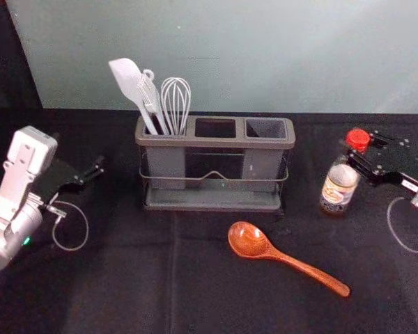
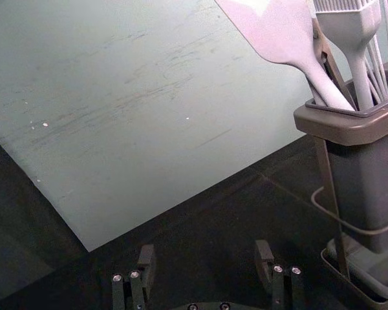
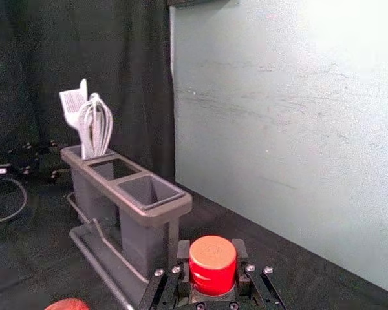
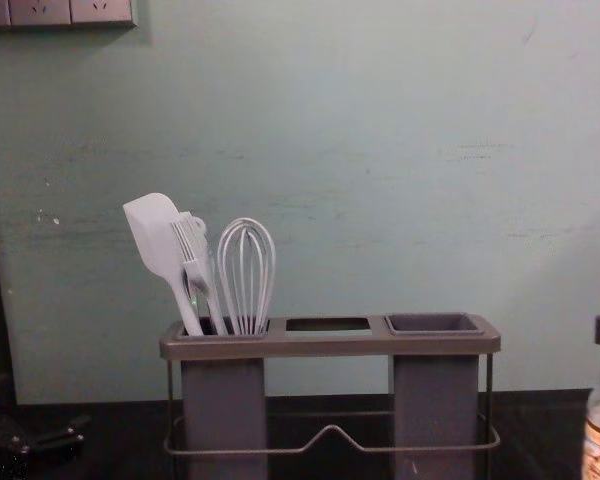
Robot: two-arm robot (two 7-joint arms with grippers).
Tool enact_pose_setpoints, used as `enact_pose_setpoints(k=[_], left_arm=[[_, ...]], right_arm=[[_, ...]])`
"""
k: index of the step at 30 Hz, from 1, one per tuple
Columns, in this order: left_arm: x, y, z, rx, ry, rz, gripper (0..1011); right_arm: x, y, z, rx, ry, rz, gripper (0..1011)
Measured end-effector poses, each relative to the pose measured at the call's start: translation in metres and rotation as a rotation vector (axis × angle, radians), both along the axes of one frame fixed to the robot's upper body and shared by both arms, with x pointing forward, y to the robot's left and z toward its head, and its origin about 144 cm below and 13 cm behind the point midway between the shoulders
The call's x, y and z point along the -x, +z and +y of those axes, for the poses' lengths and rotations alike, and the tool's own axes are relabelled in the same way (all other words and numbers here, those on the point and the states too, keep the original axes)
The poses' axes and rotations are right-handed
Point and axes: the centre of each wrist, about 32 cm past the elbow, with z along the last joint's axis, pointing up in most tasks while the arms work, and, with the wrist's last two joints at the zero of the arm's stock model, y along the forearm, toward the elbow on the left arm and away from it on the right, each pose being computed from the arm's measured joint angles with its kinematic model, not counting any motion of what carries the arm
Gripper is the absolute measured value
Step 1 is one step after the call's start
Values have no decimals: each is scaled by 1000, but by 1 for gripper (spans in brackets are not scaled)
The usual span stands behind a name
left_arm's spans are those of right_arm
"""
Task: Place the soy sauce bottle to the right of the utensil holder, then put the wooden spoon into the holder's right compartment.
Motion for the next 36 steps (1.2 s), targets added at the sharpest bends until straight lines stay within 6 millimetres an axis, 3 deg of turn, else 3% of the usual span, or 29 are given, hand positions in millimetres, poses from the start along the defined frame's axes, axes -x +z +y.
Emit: enact_pose_setpoints(k=[12,36], left_arm=[[0,0,0,0,0,0,1005],[0,0,0,0,0,0,1005]], right_arm=[[-22,-5,14,-59,-16,31,383],[-33,-12,27,-68,3,62,382]])
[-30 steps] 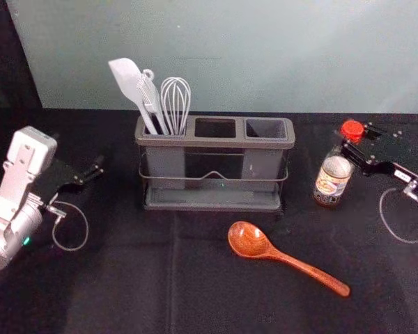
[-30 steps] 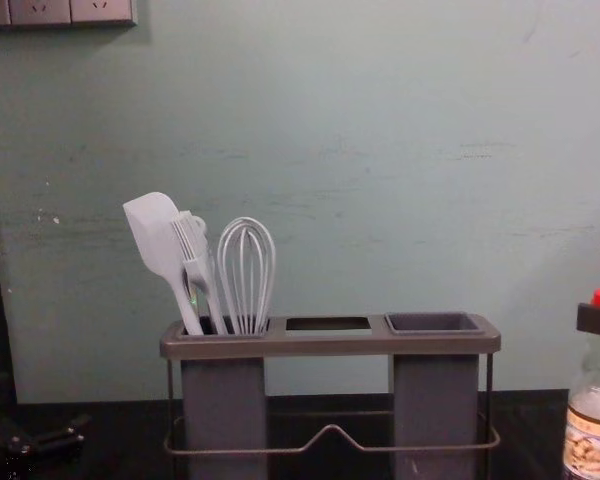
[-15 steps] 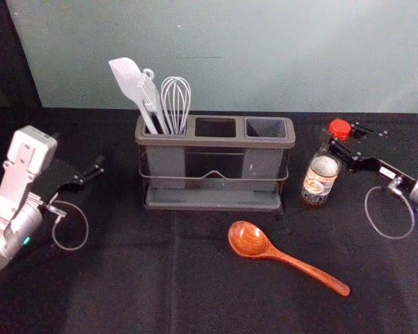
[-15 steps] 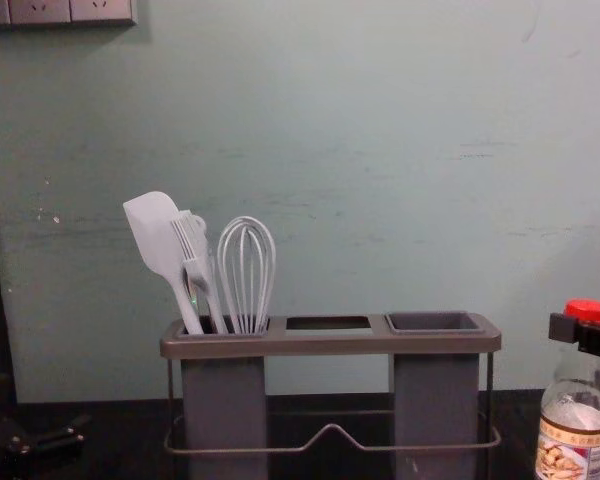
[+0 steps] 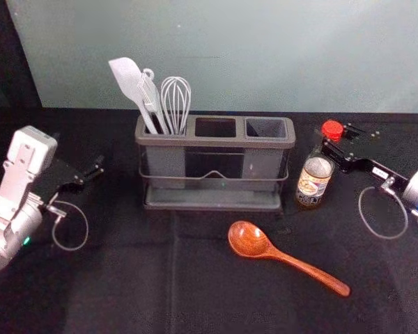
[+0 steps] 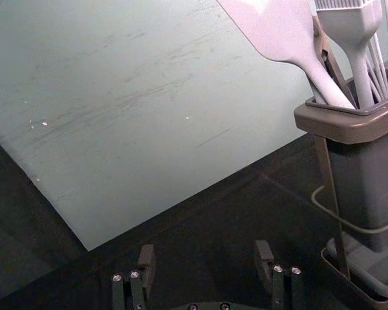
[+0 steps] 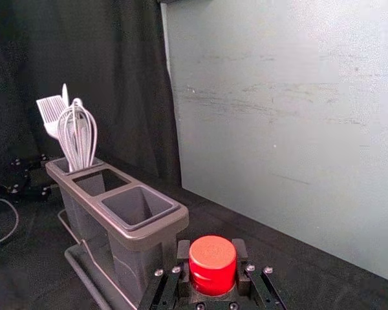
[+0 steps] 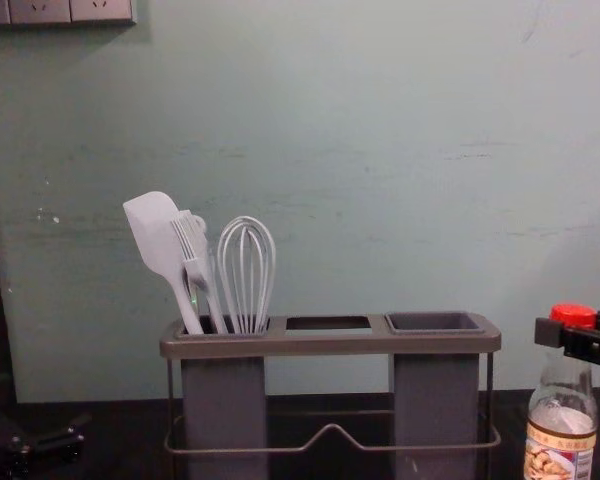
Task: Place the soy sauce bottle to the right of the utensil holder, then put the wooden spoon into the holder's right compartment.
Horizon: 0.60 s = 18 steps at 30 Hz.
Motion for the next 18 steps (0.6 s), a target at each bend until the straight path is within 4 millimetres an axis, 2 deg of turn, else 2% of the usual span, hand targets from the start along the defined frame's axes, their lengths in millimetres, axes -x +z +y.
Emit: enact_pose_setpoints(k=[12,14,18], left_arm=[[0,0,0,0,0,0,1005],[0,0,0,0,0,0,1005],[0,0,0,0,0,0,1005]], right_arm=[[0,0,0,2,0,0,384],[0,0,0,2,0,0,419],[0,0,0,2,-1,-1,551]])
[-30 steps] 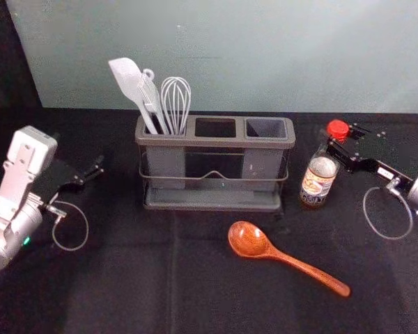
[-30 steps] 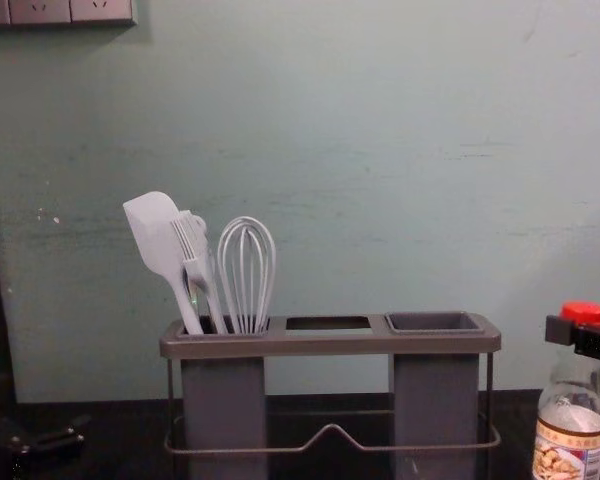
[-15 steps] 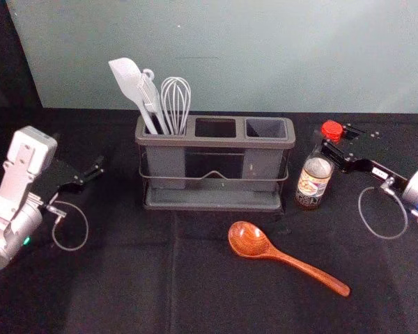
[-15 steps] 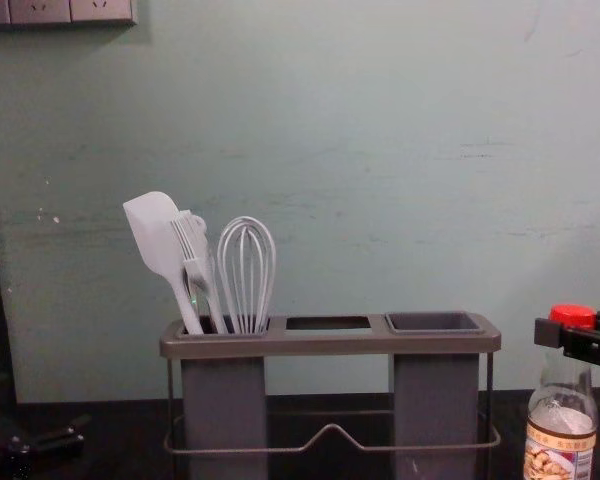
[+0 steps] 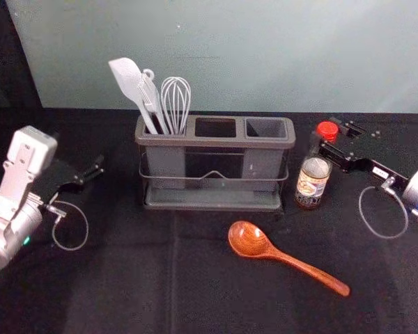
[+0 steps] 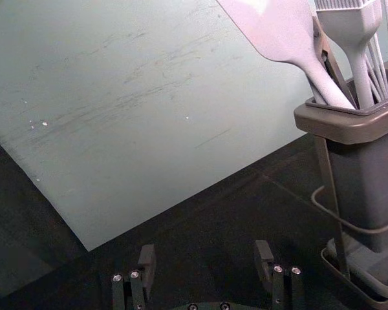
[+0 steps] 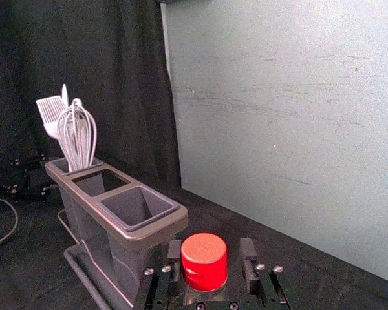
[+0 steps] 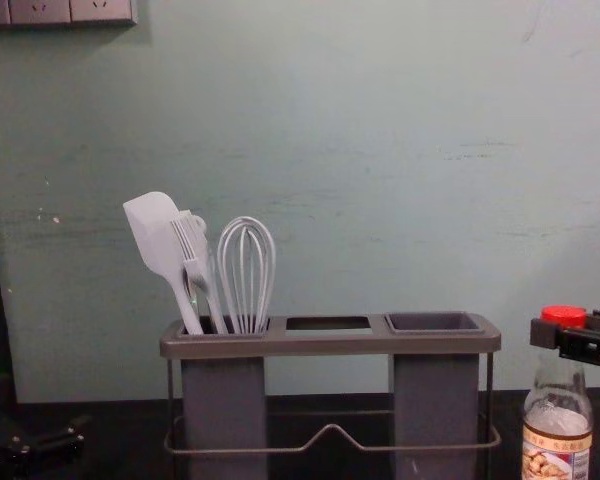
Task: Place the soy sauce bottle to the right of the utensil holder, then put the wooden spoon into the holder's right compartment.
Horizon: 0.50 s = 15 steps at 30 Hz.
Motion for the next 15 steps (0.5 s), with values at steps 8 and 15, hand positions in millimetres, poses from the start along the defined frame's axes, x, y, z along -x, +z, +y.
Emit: enact_pose_setpoints(k=[8,15], left_arm=[[0,0,0,0,0,0,1005],[0,0,0,0,0,0,1005]], right_arm=[[0,0,0,0,0,-1,809],[0,0,0,0,-1,-1,990]])
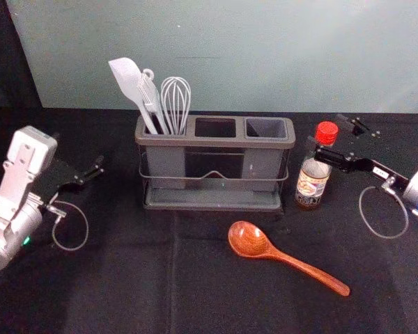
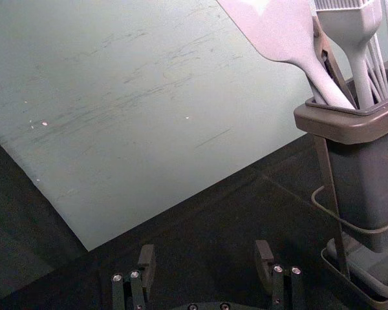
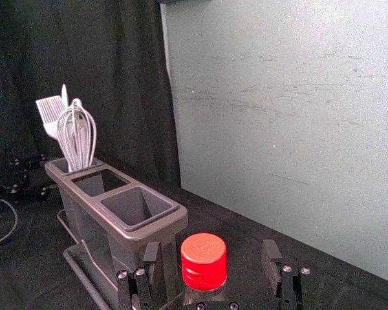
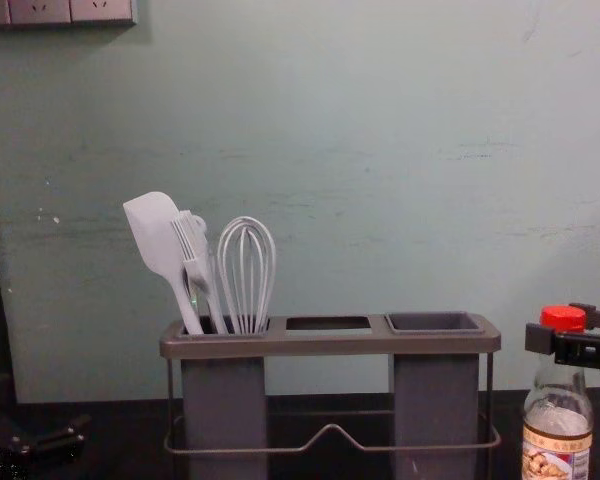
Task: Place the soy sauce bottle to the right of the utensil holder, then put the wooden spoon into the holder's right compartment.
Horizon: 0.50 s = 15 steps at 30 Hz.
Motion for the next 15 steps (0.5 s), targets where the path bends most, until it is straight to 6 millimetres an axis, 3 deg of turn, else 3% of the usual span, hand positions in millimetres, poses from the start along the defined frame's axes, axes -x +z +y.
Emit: enact_pose_setpoints(k=[15], left_arm=[[0,0,0,0,0,0,1005]], right_arm=[[3,1,-1,-2,-3,-9,1004]])
